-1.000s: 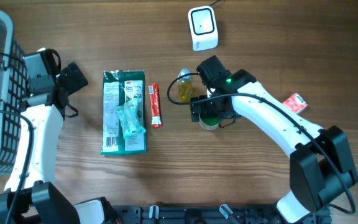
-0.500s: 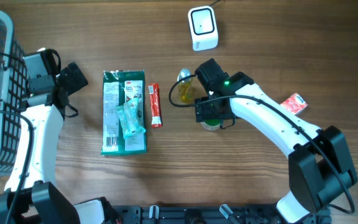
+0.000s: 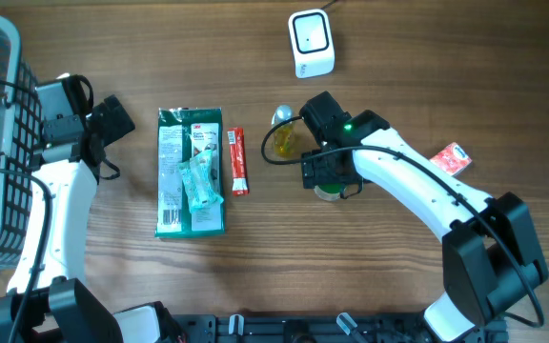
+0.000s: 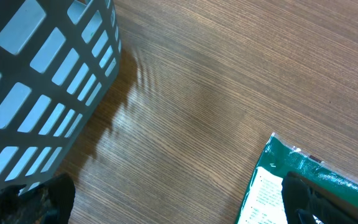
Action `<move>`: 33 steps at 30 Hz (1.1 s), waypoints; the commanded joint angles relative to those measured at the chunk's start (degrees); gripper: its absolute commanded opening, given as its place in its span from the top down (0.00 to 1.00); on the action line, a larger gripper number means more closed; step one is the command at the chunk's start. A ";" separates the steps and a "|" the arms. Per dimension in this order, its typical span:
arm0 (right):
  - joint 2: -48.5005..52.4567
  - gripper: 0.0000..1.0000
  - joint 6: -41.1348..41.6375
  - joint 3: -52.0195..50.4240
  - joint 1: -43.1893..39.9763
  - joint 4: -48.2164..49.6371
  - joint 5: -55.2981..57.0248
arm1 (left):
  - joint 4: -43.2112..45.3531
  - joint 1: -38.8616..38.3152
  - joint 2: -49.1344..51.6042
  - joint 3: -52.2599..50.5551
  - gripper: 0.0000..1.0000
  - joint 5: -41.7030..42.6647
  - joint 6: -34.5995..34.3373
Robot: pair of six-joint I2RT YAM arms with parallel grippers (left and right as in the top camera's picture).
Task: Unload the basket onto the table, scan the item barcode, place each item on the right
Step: 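Close the right gripper on the green-capped jar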
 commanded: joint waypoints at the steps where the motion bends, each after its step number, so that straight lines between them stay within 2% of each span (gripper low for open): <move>1: 0.72 0.07 -0.76 -1.46 0.24 1.18 -0.42 | 0.13 0.26 -0.72 0.63 0.00 0.09 0.70; 5: 1.73 0.07 -0.79 -4.46 0.24 4.94 -0.37 | 0.13 0.26 -0.72 0.63 0.00 0.09 0.70; 12: 3.34 0.07 -0.81 -4.81 0.24 6.10 1.36 | 0.13 0.26 -0.72 0.63 0.00 0.09 0.70; 17: 4.13 0.12 -0.85 -4.83 0.24 7.72 1.36 | 0.13 0.26 -0.72 0.63 0.00 0.09 0.70; 33: 4.72 0.18 -2.10 -4.87 0.02 7.02 1.31 | 0.13 0.26 -0.72 0.63 0.00 0.09 0.70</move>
